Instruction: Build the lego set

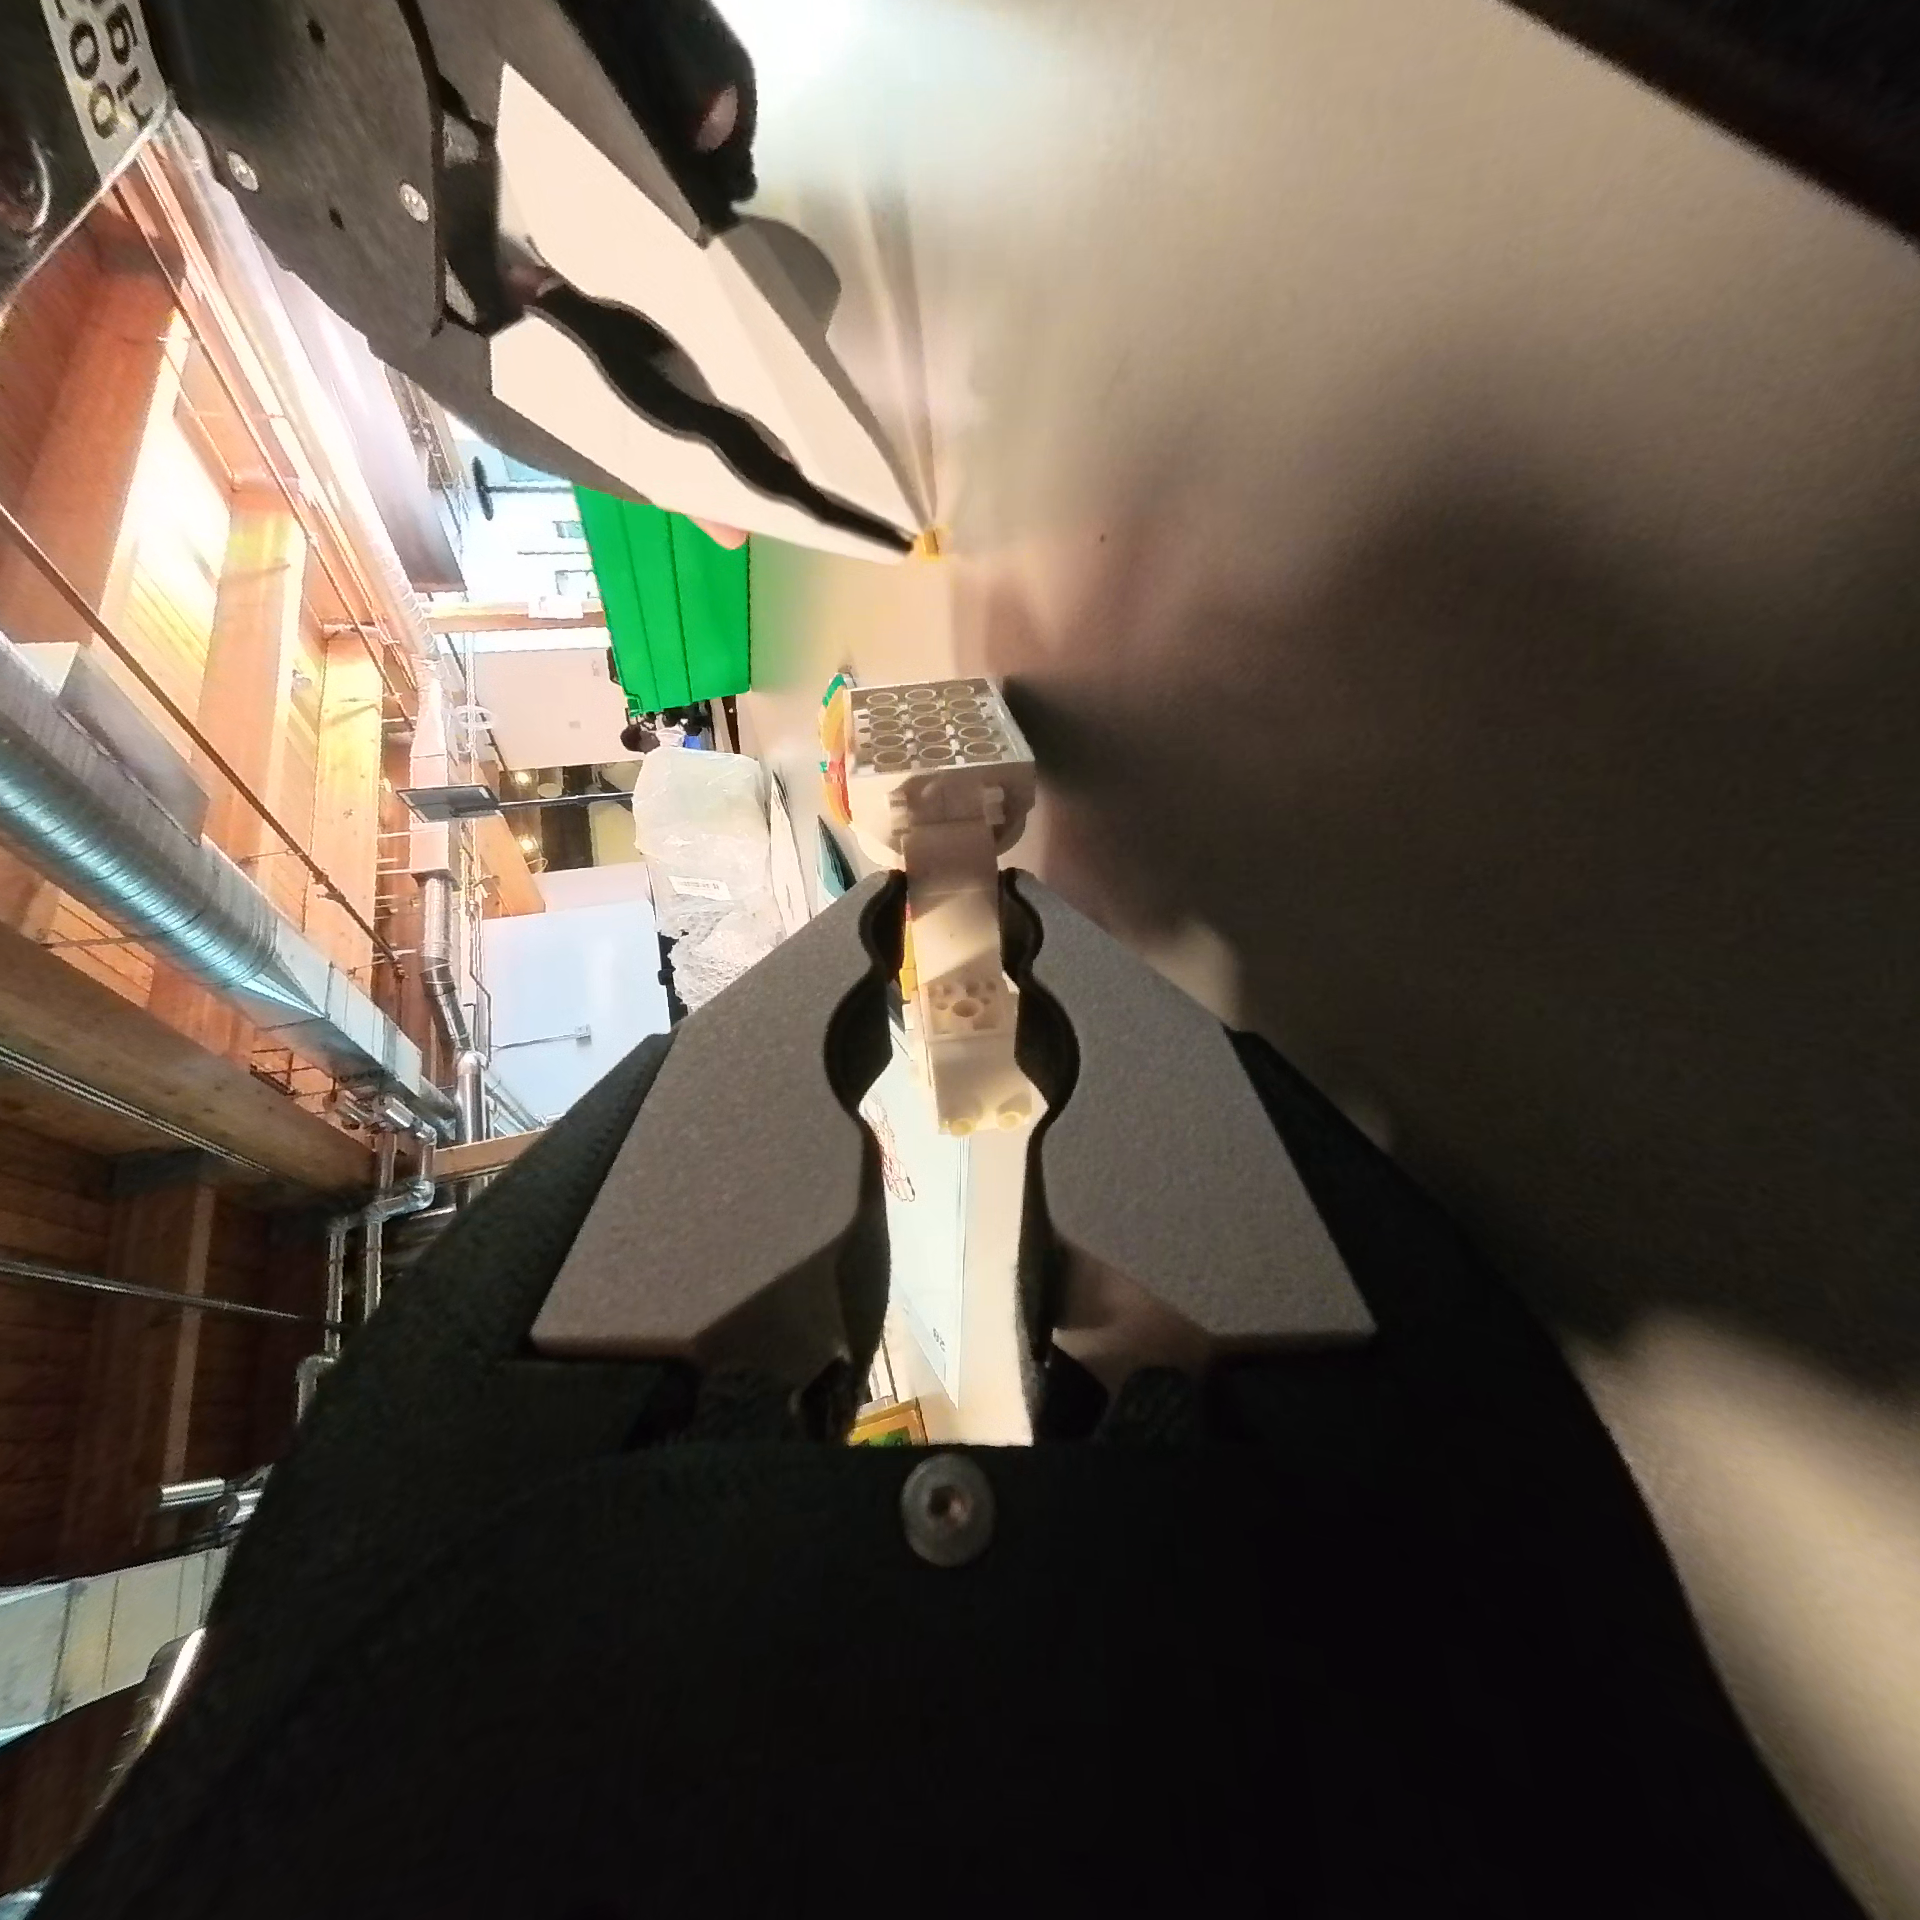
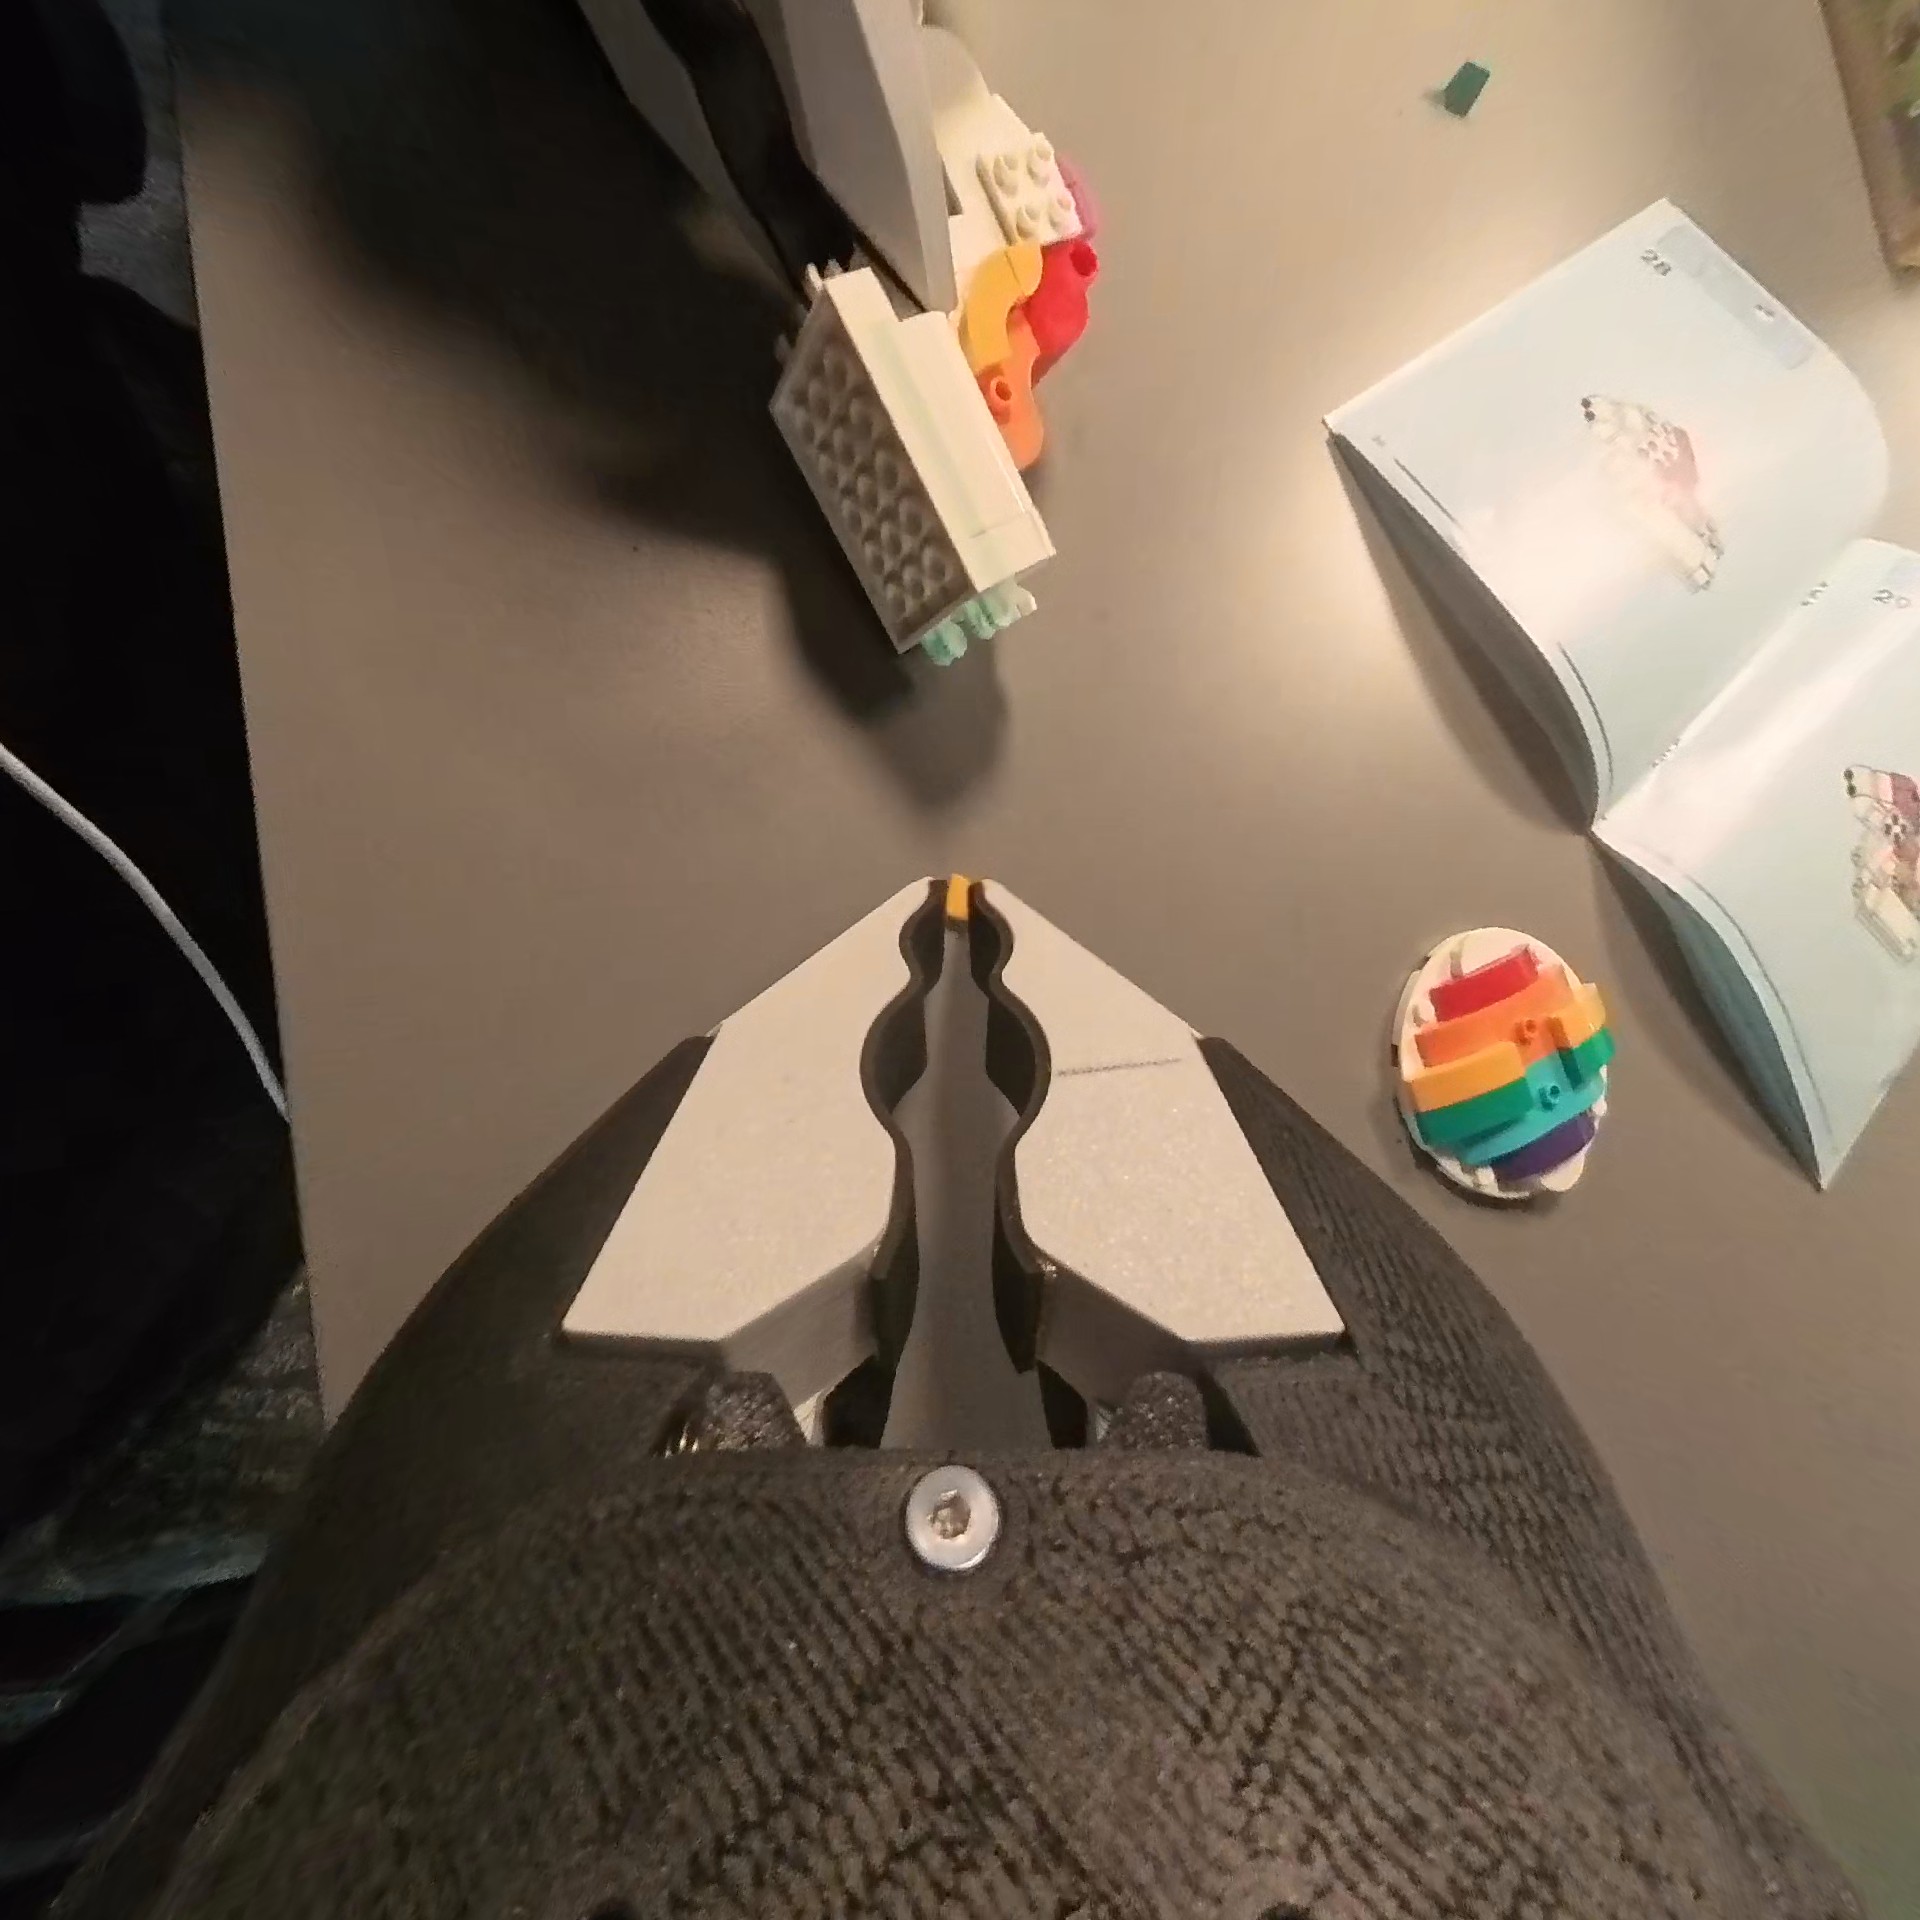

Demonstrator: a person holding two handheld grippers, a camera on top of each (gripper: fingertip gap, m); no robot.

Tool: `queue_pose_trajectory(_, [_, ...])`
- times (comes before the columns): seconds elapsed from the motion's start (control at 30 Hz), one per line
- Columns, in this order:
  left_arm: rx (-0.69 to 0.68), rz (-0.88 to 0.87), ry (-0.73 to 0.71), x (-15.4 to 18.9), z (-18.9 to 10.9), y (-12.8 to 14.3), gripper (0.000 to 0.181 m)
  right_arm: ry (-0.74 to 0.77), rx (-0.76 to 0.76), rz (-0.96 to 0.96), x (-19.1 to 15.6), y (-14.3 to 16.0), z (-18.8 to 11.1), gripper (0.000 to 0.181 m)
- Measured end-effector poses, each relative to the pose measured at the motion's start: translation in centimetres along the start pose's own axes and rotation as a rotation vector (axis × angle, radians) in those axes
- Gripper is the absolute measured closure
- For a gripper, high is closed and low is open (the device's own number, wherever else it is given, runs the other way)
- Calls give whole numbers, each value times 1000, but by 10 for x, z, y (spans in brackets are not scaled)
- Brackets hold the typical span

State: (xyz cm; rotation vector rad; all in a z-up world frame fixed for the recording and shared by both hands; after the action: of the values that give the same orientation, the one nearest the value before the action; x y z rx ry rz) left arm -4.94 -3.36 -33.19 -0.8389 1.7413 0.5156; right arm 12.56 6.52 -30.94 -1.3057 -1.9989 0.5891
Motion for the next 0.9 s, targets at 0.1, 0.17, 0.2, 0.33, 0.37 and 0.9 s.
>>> queue_pose_trajectory(0.1, [0,-1,1,0,0,0,164,-4,6,60,4,4,-1,177])
queue_pose_trajectory(0.17, [1,-1,1,0,0,0,164,-21,14,104,5,6,-1,174])
queue_pose_trajectory(0.2, [1,-1,1,0,0,0,164,-32,22,123,5,6,-1,173])
queue_pose_trajectory(0.33, [1,-1,1,0,0,0,164,-71,32,160,5,7,-2,170])
queue_pose_trajectory(0.37, [1,-2,1,0,0,0,164,-82,32,160,4,7,-2,170])
queue_pose_trajectory(0.9, [0,-2,0,0,0,0,164,-130,75,196,7,8,2,162])
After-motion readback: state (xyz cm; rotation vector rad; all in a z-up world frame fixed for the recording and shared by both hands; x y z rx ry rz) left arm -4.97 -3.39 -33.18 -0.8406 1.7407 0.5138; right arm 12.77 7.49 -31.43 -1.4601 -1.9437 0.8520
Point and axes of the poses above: each gripper's, where its closed fingertips meet, z out along the fingers, y out of its underside, x = y × z across the jaws, the point moved 8 cm from there along -z, back along the fingers, and after that the axes turned 6 degrees about x, right-handed, at the moved point
